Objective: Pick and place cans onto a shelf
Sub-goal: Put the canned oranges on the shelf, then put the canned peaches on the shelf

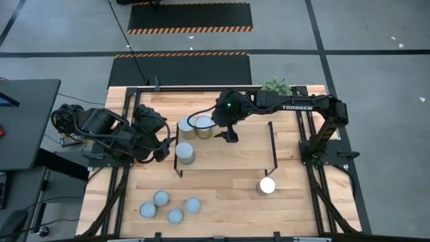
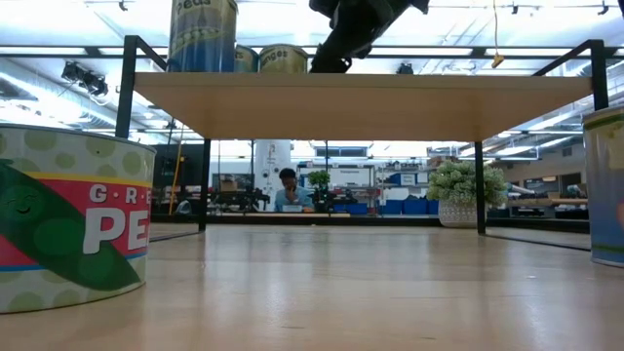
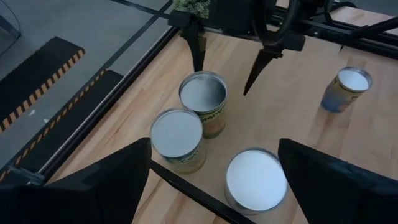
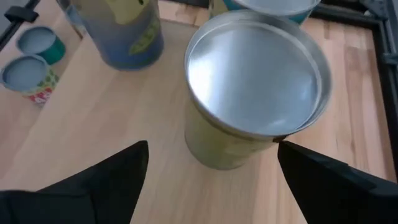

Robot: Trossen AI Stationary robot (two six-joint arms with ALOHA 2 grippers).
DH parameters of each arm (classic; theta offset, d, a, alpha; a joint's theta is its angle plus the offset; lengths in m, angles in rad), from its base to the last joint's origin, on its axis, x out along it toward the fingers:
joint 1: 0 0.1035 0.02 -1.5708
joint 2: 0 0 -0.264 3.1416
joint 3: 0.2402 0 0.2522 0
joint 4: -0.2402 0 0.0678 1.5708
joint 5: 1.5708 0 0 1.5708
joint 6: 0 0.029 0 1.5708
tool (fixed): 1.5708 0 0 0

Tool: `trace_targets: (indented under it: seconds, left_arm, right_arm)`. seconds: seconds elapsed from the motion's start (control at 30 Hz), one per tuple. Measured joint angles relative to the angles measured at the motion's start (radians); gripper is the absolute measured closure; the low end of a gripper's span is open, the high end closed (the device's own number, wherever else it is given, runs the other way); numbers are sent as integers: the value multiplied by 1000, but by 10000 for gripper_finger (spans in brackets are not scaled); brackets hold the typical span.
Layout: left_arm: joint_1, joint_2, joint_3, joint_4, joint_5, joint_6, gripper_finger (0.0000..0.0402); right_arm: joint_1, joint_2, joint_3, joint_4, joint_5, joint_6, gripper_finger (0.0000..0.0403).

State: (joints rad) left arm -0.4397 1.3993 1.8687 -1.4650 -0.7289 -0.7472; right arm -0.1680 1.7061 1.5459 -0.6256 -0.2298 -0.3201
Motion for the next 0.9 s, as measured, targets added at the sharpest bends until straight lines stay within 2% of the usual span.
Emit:
trace_targets:
  seconds: [0.27,0.53,0.73,0.9]
  left_arm:
    - [0,1,0,1,4,-9,45]
    - [-1,1,0,-2,46,-27,45]
    - [-1,1,0,-7,44,21,45]
    - [0,1,0,-7,42,26,45]
  right_arm:
    - [-2,0,0,6,27,-20,37]
    - [18,0,46,-171,28,21,37]
    - [103,-1,61,-223,28,80,37]
    - [236,-8,61,-248,63,166,37]
